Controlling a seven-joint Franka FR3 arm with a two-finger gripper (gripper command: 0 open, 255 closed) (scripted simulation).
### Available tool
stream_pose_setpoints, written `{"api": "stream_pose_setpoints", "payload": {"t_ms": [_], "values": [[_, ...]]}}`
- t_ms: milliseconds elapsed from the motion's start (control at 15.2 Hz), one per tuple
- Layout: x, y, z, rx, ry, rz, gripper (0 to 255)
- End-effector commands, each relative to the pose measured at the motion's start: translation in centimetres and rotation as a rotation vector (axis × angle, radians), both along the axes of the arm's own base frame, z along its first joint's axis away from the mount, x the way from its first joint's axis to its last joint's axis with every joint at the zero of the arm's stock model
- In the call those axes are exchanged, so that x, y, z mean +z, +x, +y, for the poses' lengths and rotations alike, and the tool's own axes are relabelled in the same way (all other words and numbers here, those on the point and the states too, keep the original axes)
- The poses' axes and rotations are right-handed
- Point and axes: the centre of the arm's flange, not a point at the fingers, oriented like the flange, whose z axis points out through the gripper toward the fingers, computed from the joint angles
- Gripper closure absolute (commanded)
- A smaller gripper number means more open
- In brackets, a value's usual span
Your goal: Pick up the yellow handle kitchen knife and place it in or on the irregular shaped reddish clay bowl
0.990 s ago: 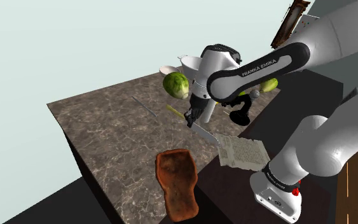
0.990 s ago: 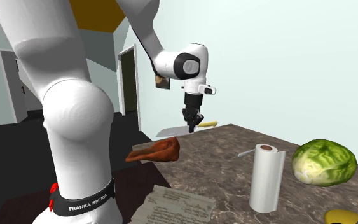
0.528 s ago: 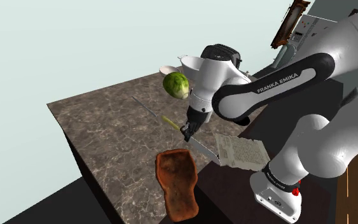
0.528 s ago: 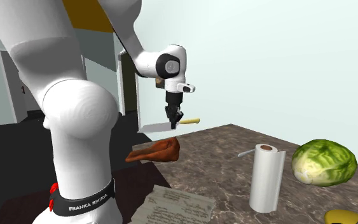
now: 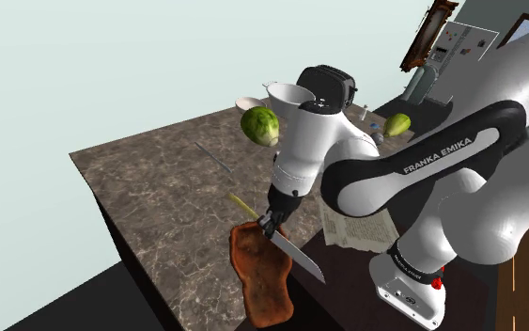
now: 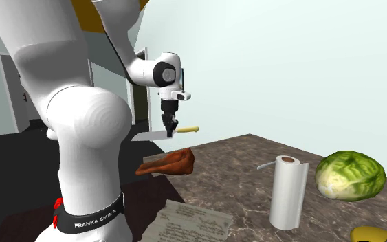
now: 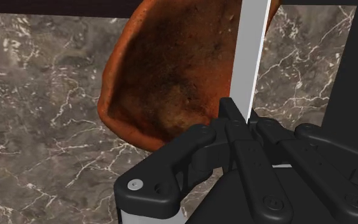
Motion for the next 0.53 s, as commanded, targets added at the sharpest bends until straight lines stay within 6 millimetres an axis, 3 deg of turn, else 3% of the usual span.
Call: {"api": "stream_pose_setpoints", "payload": {"t_ms": [0, 462], "values": [[-1.0, -0.3, 0.3, -0.001, 0.0, 0.0, 255], [-4.6, -0.3, 0.3, -0.001, 0.0, 0.0, 255]]}}
